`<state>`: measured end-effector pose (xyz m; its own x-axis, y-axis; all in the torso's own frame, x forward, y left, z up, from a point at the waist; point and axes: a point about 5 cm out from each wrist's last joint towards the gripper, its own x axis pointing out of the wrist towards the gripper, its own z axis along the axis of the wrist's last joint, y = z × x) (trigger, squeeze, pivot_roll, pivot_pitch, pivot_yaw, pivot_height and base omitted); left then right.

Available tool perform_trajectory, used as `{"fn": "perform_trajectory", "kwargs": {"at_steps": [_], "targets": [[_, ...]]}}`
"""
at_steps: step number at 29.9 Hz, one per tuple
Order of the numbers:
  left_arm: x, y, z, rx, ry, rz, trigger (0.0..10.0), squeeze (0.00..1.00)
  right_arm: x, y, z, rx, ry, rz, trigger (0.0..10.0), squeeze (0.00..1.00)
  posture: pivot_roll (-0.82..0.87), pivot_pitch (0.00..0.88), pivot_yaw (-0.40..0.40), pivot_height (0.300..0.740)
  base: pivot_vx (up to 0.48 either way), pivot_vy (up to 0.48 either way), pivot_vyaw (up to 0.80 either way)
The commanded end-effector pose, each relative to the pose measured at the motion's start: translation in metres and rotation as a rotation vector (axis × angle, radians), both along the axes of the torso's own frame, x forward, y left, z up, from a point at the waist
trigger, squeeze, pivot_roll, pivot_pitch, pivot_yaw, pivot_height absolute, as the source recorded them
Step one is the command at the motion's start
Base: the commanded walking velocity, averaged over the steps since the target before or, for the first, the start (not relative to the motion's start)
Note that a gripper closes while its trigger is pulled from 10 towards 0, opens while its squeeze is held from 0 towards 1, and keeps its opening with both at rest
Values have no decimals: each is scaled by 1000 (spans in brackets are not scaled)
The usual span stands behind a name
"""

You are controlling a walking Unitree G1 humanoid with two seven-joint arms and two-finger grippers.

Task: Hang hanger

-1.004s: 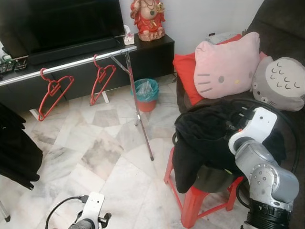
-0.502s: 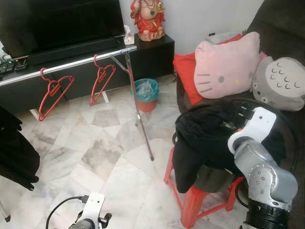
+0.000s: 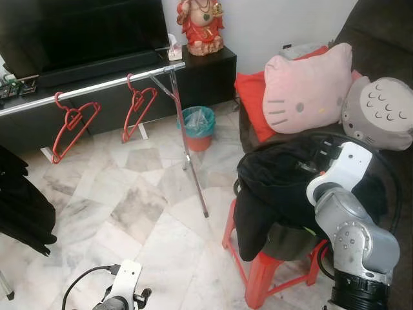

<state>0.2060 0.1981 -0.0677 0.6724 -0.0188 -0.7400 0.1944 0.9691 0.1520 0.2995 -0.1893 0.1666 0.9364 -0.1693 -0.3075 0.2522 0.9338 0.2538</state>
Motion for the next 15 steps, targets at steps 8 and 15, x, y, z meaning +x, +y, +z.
{"fn": "perform_trajectory", "kwargs": {"at_steps": [8,15], "targets": [[1,4,1,4,5,4,10000,0,5,8,28,-70,-165,38,0,0,-94,0,102,740,0,0,0],[1,3,1,-5,7,3,10000,0,6,21,73,-217,-442,101,10000,0,-92,0,104,740,0,0,0]]}}
